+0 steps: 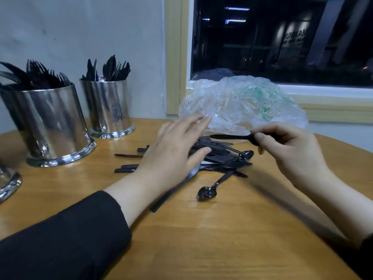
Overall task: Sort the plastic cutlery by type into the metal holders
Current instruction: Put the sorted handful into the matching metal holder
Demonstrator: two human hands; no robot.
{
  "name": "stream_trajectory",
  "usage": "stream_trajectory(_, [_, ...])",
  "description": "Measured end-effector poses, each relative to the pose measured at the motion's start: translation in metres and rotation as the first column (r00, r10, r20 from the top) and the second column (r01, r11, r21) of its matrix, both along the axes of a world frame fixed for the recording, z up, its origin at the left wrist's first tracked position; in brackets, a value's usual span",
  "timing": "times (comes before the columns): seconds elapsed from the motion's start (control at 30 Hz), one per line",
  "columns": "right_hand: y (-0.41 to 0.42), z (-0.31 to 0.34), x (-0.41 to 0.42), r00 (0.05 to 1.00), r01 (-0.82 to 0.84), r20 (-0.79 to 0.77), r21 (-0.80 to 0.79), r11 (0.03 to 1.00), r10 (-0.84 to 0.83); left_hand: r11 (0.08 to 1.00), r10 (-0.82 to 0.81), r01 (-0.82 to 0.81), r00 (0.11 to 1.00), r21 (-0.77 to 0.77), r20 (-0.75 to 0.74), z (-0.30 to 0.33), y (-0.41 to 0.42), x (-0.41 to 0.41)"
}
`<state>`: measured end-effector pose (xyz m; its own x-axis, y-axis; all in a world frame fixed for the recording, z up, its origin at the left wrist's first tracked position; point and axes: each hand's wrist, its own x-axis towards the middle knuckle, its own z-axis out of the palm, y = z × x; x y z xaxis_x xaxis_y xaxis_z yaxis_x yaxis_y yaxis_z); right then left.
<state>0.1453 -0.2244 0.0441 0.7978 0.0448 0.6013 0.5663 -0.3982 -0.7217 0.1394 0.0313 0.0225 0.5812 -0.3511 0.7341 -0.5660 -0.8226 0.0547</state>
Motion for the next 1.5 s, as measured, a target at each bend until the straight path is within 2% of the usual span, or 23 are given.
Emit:
stream_trajectory(0.03, [0.012, 0.001, -0.002, 0.995, -0.086, -0.044, 0.075, 0.993, 0.090, 0.998, 0.003, -0.005, 1.000, 0.069, 0.025, 0.001, -0.002, 0.002])
stream_trajectory(0.1, [0.033, 0.003, -0.001, 0.959, -0.233, -0.108, 0.235, 0.944, 0.263, 0.994, -0.032, 0.023, 0.996, 0.108, 0.080, 0.000, -0.003, 0.006])
stream_trajectory(0.17, [0.049, 0.004, 0.004, 0.917, -0.328, -0.108, 0.343, 0.880, 0.384, 0.996, -0.086, 0.083, 0.992, 0.035, 0.094, 0.001, 0.000, 0.008])
stream_trajectory(0.23, [0.059, 0.000, 0.012, 0.923, -0.339, -0.062, 0.337, 0.878, 0.380, 0.995, -0.067, 0.072, 0.995, -0.069, 0.068, 0.002, 0.011, 0.011])
stream_trajectory(0.3, [0.059, -0.010, 0.021, 0.972, -0.236, 0.022, 0.138, 0.962, 0.235, 0.980, 0.011, -0.007, 1.000, -0.199, 0.016, 0.004, 0.027, 0.015])
stream_trajectory(0.33, [0.055, -0.017, 0.025, 0.975, -0.205, 0.072, -0.051, 0.977, 0.208, 0.953, 0.054, -0.070, 0.997, -0.294, -0.062, 0.005, 0.035, 0.017])
stream_trajectory(0.37, [0.051, -0.023, 0.026, 0.963, -0.208, 0.108, -0.286, 0.936, 0.247, 0.909, 0.083, -0.138, 0.985, -0.393, -0.152, 0.006, 0.042, 0.020])
stream_trajectory(0.4, [0.048, -0.029, 0.025, 0.935, -0.227, 0.126, -0.504, 0.833, 0.331, 0.852, 0.085, -0.188, 0.970, -0.488, -0.226, 0.006, 0.047, 0.022])
stream_trajectory(0.43, [0.045, -0.034, 0.025, 0.901, -0.260, 0.103, -0.651, 0.713, 0.422, 0.792, 0.059, -0.212, 0.960, -0.572, -0.273, 0.006, 0.050, 0.024])
stream_trajectory(0.47, [0.044, -0.036, 0.024, 0.880, -0.295, 0.051, -0.721, 0.627, 0.473, 0.742, 0.027, -0.218, 0.955, -0.634, -0.297, 0.005, 0.051, 0.026])
stream_trajectory(0.6, [0.046, -0.036, 0.023, 0.865, -0.351, -0.049, -0.769, 0.534, 0.499, 0.623, -0.108, -0.195, 0.938, -0.758, -0.330, -0.001, 0.042, 0.024])
stream_trajectory(0.67, [0.047, -0.039, 0.023, 0.857, -0.382, -0.097, -0.780, 0.496, 0.506, 0.596, -0.154, -0.185, 0.929, -0.781, -0.337, -0.002, 0.038, 0.022])
stream_trajectory(0.87, [0.054, -0.040, 0.017, 0.836, -0.427, -0.124, -0.758, 0.493, 0.534, 0.548, -0.231, -0.161, 0.914, -0.821, -0.334, 0.003, 0.030, 0.015])
stream_trajectory(0.97, [0.059, -0.037, 0.012, 0.843, -0.414, -0.063, -0.709, 0.571, 0.533, 0.547, -0.266, -0.147, 0.903, -0.824, -0.337, 0.001, 0.025, 0.013])
stream_trajectory(1.03, [0.060, -0.031, 0.010, 0.862, -0.358, 0.068, -0.618, 0.700, 0.502, 0.543, -0.292, -0.139, 0.893, -0.828, -0.342, 0.001, 0.023, 0.011])
stream_trajectory(1.1, [0.060, -0.025, 0.006, 0.887, -0.275, 0.232, -0.428, 0.861, 0.399, 0.545, -0.320, -0.137, 0.877, -0.827, -0.357, 0.002, 0.019, 0.007])
stream_trajectory(1.17, [0.064, -0.020, 0.002, 0.922, -0.249, 0.269, -0.142, 0.958, 0.279, 0.543, -0.355, -0.116, 0.866, -0.832, -0.352, 0.003, 0.015, 0.005])
stream_trajectory(1.23, [0.072, -0.016, 0.001, 0.955, -0.217, 0.221, 0.078, 0.973, 0.195, 0.553, -0.374, -0.085, 0.864, -0.829, -0.338, 0.001, 0.013, 0.004])
stream_trajectory(1.37, [0.093, -0.002, 0.014, 0.990, -0.140, 0.070, 0.326, 0.935, 0.124, 0.636, -0.400, -0.033, 0.841, -0.771, -0.366, -0.004, 0.012, 0.005])
stream_trajectory(1.43, [0.103, -0.001, 0.022, 0.988, -0.144, 0.003, 0.399, 0.905, 0.156, 0.650, -0.430, -0.009, 0.820, -0.760, -0.378, -0.004, 0.013, 0.005])
stream_trajectory(1.5, [0.108, -0.007, 0.029, 0.982, -0.155, -0.036, 0.403, 0.902, 0.184, 0.695, -0.419, -0.001, 0.812, -0.719, -0.405, -0.003, 0.016, 0.004])
